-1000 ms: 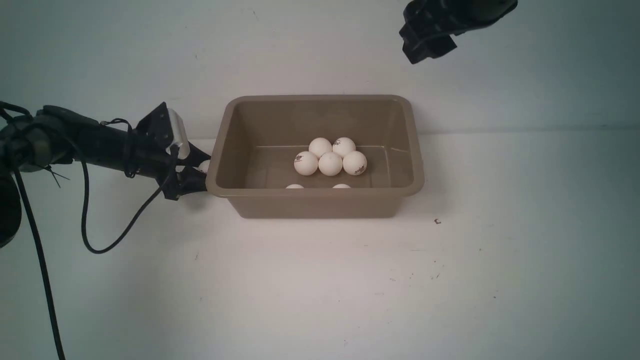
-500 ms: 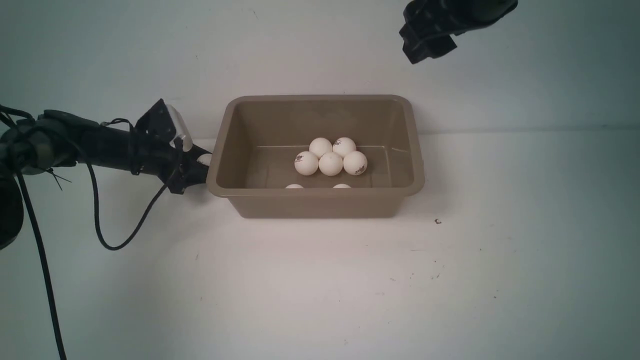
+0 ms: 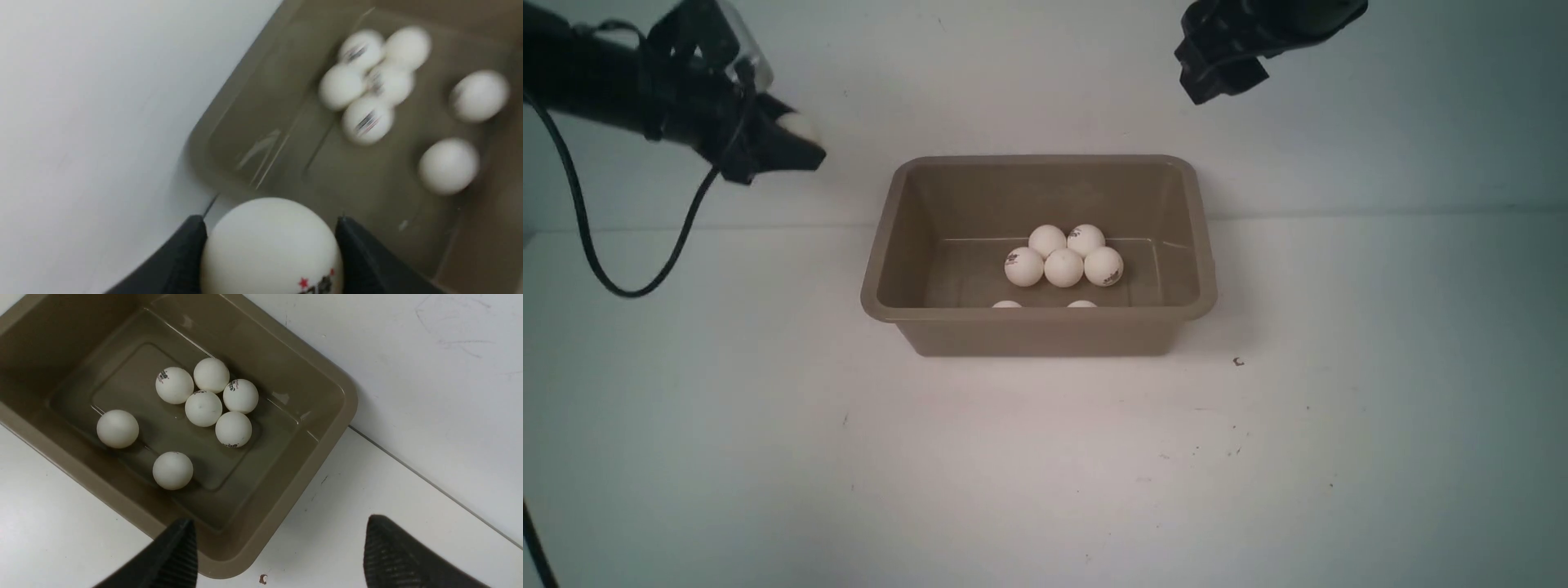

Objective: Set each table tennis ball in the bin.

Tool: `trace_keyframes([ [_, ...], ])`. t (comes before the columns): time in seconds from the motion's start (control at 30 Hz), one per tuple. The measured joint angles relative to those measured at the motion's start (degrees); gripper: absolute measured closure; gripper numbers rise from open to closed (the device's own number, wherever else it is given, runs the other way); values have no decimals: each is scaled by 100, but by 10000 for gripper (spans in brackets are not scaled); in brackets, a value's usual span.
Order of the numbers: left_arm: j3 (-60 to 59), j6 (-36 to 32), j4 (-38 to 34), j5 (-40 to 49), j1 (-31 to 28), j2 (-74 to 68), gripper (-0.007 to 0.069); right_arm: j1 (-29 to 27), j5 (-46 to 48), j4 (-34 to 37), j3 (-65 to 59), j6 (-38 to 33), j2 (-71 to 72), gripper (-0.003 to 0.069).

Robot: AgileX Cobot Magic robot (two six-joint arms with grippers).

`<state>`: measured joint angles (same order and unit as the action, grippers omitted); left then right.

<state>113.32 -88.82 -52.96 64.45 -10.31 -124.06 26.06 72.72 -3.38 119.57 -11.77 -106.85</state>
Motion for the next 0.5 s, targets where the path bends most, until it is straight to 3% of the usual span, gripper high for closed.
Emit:
trace_keyframes([
  [0.33, 0, 351, 131, -654, 1081, -268, 272, 0, 0, 15, 0, 0, 0, 162],
  [0.5, 0, 466, 583, -904, 1468, -603, 272, 0, 0, 15, 0, -5, 0, 162],
])
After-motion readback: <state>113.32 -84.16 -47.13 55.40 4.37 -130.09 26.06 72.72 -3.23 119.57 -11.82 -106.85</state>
